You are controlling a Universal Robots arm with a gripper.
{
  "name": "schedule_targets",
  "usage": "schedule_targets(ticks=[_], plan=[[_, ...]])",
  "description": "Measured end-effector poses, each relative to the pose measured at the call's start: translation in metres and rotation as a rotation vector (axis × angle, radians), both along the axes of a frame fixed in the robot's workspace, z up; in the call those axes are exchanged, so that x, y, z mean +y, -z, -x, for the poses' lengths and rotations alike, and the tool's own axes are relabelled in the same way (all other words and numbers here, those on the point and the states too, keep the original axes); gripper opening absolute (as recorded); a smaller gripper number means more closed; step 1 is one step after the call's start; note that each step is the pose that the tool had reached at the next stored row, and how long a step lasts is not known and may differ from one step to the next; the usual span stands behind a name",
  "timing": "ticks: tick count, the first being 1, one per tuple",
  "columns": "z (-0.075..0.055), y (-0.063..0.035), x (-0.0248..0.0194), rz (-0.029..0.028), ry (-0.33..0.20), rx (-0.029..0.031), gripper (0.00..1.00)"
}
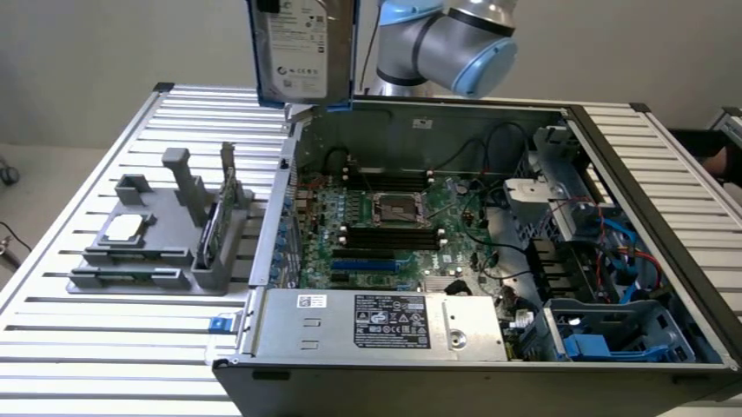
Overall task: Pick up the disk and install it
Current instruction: 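Pick up the disk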
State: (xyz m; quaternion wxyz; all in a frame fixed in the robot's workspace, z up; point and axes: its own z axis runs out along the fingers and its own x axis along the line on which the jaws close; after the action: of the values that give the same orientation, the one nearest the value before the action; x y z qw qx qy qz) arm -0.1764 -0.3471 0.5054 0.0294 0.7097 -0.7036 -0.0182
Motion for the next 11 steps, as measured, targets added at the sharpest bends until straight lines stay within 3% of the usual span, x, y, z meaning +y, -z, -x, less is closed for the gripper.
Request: schedule_targets(ticks=[11], plan=[[-0.05,0.0,-0.0169,0.0,0.0,0.0039,0.33]])
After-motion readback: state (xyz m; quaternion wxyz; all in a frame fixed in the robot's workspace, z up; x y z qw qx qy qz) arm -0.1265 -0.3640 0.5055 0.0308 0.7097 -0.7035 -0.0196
